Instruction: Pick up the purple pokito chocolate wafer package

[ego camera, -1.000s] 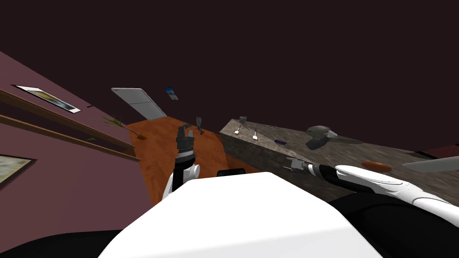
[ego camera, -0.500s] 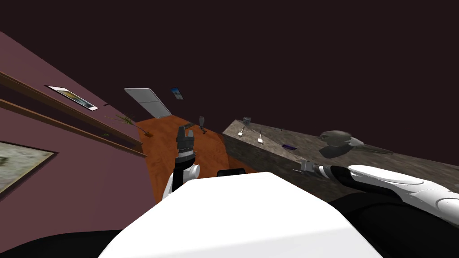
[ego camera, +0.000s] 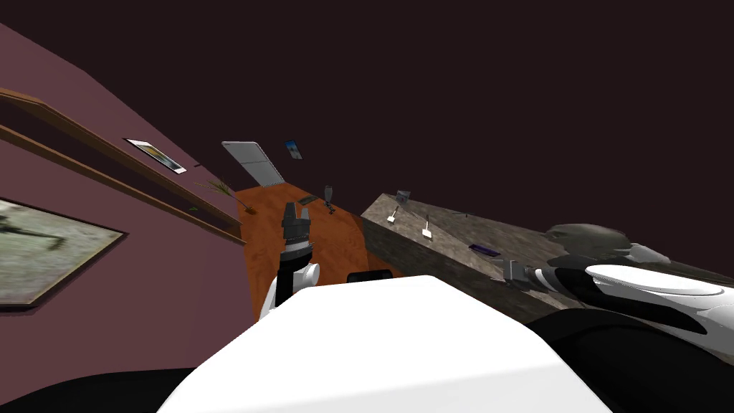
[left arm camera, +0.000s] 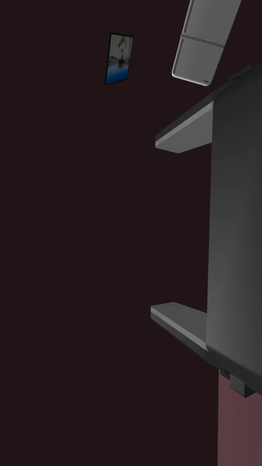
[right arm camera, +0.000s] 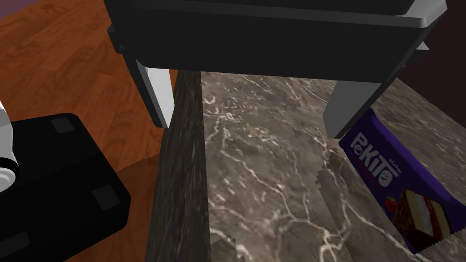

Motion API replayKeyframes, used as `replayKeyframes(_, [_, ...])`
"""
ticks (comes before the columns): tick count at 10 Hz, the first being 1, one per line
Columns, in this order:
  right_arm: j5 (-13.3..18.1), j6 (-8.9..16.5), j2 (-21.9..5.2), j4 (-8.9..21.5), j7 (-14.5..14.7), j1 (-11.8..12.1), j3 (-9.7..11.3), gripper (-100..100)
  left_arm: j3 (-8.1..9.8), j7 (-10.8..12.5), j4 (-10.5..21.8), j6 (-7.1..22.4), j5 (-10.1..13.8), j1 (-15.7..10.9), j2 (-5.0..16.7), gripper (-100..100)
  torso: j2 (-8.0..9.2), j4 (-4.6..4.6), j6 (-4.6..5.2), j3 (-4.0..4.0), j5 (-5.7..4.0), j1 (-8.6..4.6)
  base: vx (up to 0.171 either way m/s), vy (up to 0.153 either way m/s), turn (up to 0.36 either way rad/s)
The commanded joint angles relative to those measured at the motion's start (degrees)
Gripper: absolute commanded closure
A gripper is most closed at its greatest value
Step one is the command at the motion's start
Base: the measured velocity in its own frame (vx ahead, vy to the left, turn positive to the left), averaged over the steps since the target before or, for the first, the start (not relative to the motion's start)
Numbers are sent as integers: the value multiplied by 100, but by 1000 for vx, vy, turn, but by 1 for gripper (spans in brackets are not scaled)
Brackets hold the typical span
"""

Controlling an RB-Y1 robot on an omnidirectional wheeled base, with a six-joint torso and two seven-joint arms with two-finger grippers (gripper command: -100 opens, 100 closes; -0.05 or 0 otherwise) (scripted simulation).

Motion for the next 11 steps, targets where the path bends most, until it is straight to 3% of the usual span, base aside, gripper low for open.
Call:
replayKeyframes(1, [34, -38, -148, 235, 46, 132, -17, -100, 0, 0, 0, 0, 0, 0, 0, 0, 0, 0, 0, 0, 0, 0, 146, 1, 199])
replayKeyframes(4, [61, -73, -223, 368, 62, 167, -2, -100, 0, 0, 0, 0, 0, 0, 0, 0, 10, 2, 3, 6, -2, -9, 88, -10, 57])
replayKeyframes(6, [119, -149, -376, 635, 95, 240, 39, -100, 0, 0, 0, 0, 0, 0, 0, 0, 23, 5, 3, 13, -2, -3, 99, -12, 132])
replayKeyframes(8, [107, -93, -373, 574, 90, 297, 20, -100, 1, 0, 0, 0, 0, 1, 0, 0, -6, -2, 2, -4, -4, -12, 107, -19, 88])
replayKeyframes(9, [105, -100, -378, 583, 101, 304, 14, 0, 1, 0, 0, 0, 0, 0, 0, 0, 17, 3, 6, 8, -4, -7, 12, -3, -1])
replayKeyframes(10, [158, 10, -182, 602, 154, 249, 100, -100, 0, 0, 0, 0, 0, 0, 0, 0, 37, 8, 7, 21, -3, -3, 26, -19, 100])
replayKeyframes(11, [179, 54, -103, 611, 176, 227, 134, -100, 0, 0, 0, 0, 0, -1, 0, 0, 40, 9, 6, 23, -5, -8, 26, -34, 96])
